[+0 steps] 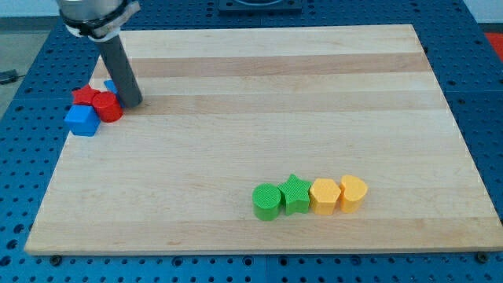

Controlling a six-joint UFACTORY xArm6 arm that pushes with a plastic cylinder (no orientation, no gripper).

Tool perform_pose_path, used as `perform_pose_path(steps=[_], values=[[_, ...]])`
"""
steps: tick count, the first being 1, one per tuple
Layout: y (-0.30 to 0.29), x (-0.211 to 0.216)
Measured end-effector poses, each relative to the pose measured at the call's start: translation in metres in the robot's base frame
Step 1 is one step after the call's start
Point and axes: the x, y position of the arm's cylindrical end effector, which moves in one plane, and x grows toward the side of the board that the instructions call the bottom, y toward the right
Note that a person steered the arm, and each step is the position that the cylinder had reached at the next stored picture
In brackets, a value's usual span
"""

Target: Move green circle into blue cube

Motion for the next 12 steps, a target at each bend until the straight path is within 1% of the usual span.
perform_pose_path(steps=[1,2,3,4,5,6,7,8,10,12], values=[[-0.003,0.002],[0.062,0.025],[0.109,0.094],[0.109,0.189],[0.152,0.243],[0.213,0.242],[0.26,0.23],[0.248,0.208],[0.194,0.206],[0.195,0.166]])
